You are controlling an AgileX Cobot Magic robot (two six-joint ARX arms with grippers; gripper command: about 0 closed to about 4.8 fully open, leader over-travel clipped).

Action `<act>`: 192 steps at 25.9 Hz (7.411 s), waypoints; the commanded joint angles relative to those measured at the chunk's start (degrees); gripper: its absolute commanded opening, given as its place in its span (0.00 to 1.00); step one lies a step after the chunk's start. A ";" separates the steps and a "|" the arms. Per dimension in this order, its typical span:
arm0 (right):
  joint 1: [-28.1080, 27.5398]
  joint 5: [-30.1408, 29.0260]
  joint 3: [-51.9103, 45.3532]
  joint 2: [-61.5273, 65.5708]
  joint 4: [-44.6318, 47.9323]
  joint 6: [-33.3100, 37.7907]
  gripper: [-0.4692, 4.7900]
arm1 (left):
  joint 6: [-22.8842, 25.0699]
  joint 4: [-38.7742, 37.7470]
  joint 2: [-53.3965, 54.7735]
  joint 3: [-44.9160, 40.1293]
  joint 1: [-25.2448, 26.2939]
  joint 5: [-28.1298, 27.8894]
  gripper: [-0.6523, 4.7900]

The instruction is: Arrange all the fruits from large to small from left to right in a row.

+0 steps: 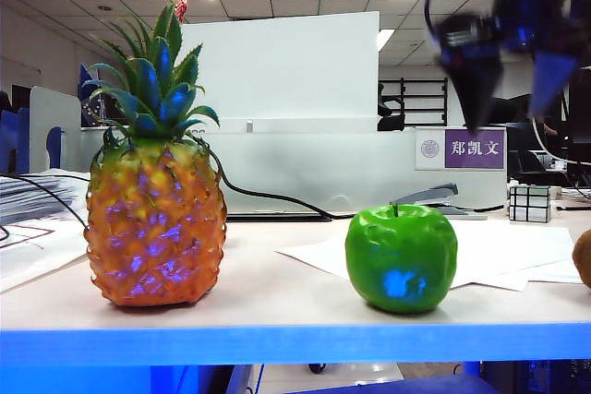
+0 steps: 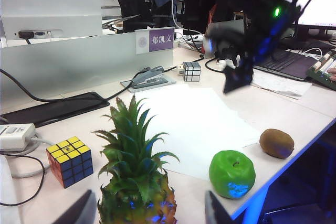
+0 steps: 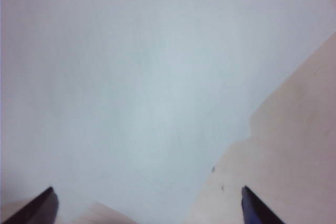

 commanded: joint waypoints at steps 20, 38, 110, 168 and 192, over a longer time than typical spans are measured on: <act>0.04 -22.40 41.79 -37.29 -4.76 4.81 0.08 | 0.66 1.09 -0.13 0.17 0.13 0.22 0.11; -6.80 -27.21 -9.38 -75.23 -1.36 1.90 0.08 | -11.17 1.03 -0.13 0.17 -2.73 0.28 0.11; -6.60 -10.38 -70.58 -90.62 28.15 13.75 0.08 | -2.78 23.47 -0.13 -23.32 6.19 -32.04 0.11; -10.78 -10.19 -71.38 -91.54 32.96 12.15 0.08 | -3.48 26.27 -0.15 -26.80 6.05 -29.73 0.11; -23.47 -10.16 -82.82 -91.54 48.44 20.61 0.08 | -3.48 26.29 -0.13 -26.80 6.05 -29.73 0.11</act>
